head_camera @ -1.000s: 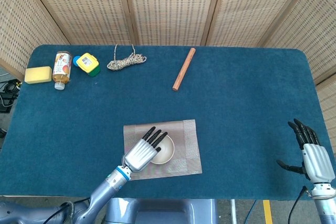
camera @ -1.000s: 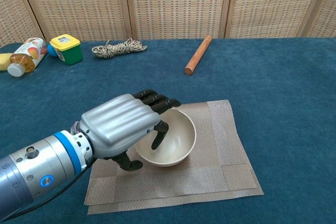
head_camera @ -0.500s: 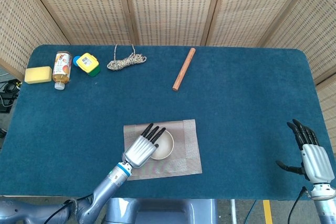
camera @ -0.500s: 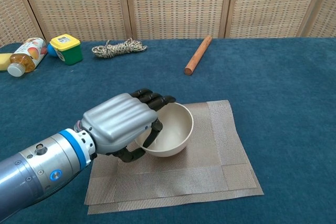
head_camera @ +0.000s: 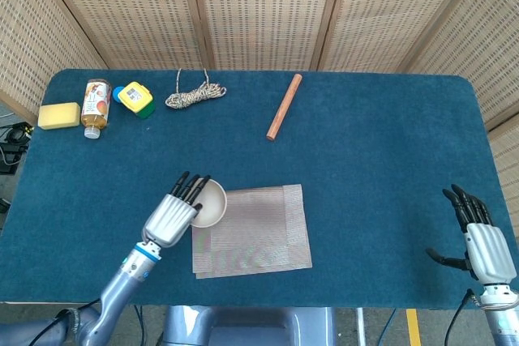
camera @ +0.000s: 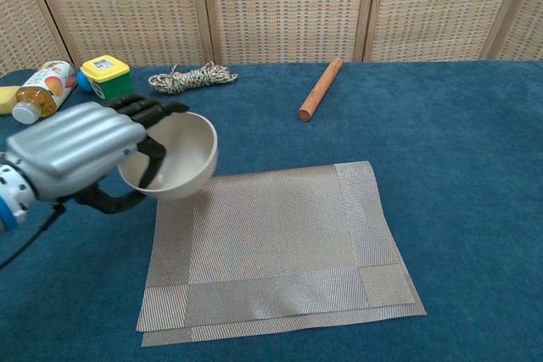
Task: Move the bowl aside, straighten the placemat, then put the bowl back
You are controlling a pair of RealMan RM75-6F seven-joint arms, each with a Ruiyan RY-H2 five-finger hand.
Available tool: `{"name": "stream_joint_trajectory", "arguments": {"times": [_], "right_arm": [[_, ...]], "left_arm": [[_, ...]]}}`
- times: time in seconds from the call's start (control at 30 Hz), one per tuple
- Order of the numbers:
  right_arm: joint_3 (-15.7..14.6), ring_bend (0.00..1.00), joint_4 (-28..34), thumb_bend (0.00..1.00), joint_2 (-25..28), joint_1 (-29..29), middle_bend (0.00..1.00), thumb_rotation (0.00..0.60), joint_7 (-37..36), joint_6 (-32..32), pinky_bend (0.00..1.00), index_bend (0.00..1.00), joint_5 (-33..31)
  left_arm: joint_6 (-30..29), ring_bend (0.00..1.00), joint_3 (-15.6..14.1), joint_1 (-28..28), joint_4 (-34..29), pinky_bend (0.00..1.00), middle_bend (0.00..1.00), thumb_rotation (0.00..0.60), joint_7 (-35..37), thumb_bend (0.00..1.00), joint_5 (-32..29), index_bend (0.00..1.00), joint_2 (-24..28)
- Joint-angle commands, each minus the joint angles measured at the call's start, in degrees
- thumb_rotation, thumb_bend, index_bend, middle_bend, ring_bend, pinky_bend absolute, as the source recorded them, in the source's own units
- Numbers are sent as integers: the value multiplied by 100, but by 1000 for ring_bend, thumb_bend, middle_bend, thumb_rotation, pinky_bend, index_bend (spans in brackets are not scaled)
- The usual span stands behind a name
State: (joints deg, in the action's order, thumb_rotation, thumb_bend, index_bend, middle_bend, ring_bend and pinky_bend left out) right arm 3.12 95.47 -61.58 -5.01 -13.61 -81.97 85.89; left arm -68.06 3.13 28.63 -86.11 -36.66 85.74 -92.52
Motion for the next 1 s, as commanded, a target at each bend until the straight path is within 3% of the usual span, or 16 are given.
{"name": "stream_joint_trajectory", "arguments": {"times": [0.03,0.3,0.53,1.0], "right_arm": [[-21,0,25,134,-18,13,0,600,70,-27,0,4,37],[-70,0,77,134,-55,7,0,600,223,-9,0,4,99],[-113,0,108,133,-70,19,0,600,310,-22,0,4,158],[-118,0,125,134,-72,29,0,600,331,-51,0,4,174]], "left_arm": [[-376,0,-190,-291,11,0,0,600,433,453,176,658,452],[-867,0,-555,-820,582,0,0,600,1340,450,256,634,936],[-1130,0,-800,-1151,1234,0,0,600,2070,449,401,623,914],[-1068,0,-950,-1413,1831,0,0,600,2217,448,411,587,802]]}}
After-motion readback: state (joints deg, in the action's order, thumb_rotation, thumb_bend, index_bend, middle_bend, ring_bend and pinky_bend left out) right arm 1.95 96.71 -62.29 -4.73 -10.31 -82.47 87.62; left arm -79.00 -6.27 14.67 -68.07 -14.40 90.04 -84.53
